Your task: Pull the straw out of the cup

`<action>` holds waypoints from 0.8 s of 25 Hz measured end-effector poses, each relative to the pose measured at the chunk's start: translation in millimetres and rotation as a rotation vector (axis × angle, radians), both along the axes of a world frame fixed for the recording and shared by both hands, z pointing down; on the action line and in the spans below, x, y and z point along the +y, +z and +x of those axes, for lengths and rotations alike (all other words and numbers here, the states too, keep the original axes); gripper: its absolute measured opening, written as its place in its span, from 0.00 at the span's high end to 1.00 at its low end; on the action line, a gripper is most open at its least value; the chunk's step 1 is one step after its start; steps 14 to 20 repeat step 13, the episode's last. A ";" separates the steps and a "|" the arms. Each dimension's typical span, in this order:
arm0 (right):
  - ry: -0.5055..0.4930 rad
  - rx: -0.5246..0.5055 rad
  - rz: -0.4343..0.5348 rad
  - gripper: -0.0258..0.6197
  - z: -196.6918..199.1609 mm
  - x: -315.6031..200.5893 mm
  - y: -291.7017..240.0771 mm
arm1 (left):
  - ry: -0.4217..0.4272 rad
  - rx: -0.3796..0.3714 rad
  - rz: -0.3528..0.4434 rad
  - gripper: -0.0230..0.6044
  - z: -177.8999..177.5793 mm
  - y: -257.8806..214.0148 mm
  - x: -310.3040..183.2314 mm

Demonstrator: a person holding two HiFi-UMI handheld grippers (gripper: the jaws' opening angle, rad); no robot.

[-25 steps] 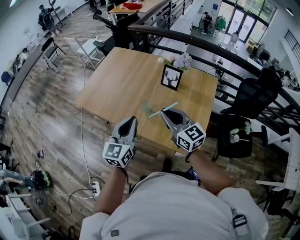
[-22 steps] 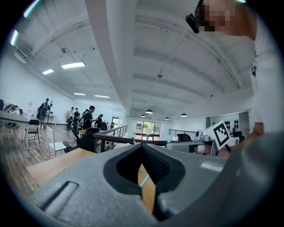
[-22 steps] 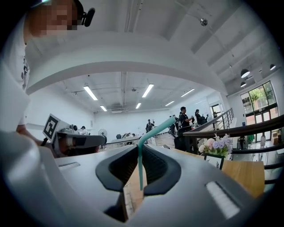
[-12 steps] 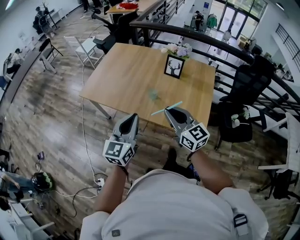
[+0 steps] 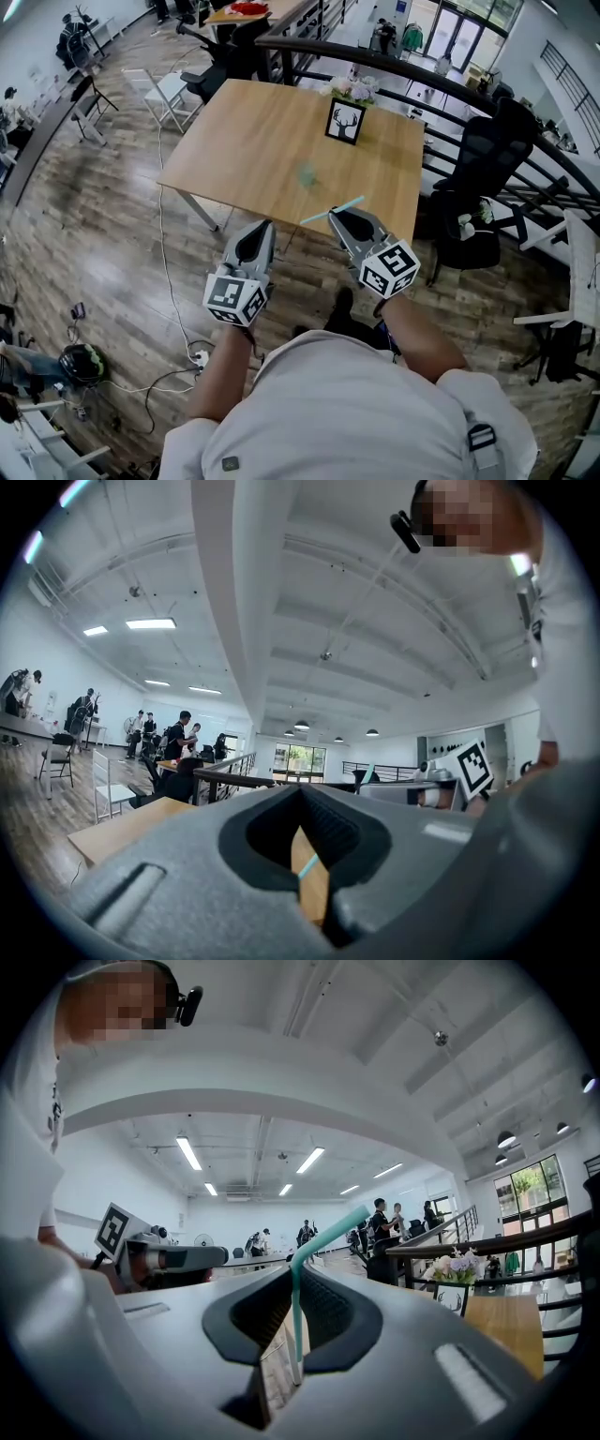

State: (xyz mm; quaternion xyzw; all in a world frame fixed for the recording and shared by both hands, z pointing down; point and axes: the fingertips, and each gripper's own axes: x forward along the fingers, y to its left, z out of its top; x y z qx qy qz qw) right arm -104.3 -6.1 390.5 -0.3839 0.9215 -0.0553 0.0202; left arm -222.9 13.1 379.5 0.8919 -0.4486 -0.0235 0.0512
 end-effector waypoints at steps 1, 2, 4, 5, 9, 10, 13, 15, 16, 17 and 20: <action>0.001 0.000 0.003 0.90 -0.8 0.5 -2.0 | 0.002 0.001 0.000 0.96 0.0 -0.7 0.6; 0.001 0.001 0.005 0.90 -1.5 1.0 -3.6 | 0.005 0.003 0.001 0.96 0.2 -1.2 1.3; 0.002 0.002 0.009 0.90 -2.3 2.1 -5.7 | 0.008 0.007 0.002 0.96 0.5 -1.8 2.8; 0.002 0.003 0.010 0.90 -2.7 2.9 -6.4 | 0.008 0.008 0.003 0.96 0.4 -1.7 3.6; 0.002 0.011 0.023 0.90 -7.6 6.7 -10.6 | 0.007 0.015 0.002 0.96 -2.8 -1.4 4.8; 0.000 0.012 0.024 0.90 -9.1 7.0 -11.8 | 0.007 0.016 0.001 0.96 -3.5 -1.6 4.5; -0.006 0.014 0.026 0.90 -13.1 6.9 -15.3 | 0.008 0.018 -0.001 0.96 -5.1 -2.5 3.1; -0.006 0.014 0.026 0.90 -13.1 6.9 -15.3 | 0.008 0.018 -0.001 0.96 -5.1 -2.5 3.1; -0.006 0.014 0.026 0.90 -13.1 6.9 -15.3 | 0.008 0.018 -0.001 0.96 -5.1 -2.5 3.1; -0.006 0.014 0.026 0.90 -13.1 6.9 -15.3 | 0.008 0.018 -0.001 0.96 -5.1 -2.5 3.1; -0.006 0.014 0.026 0.90 -13.1 6.9 -15.3 | 0.008 0.018 -0.001 0.96 -5.1 -2.5 3.1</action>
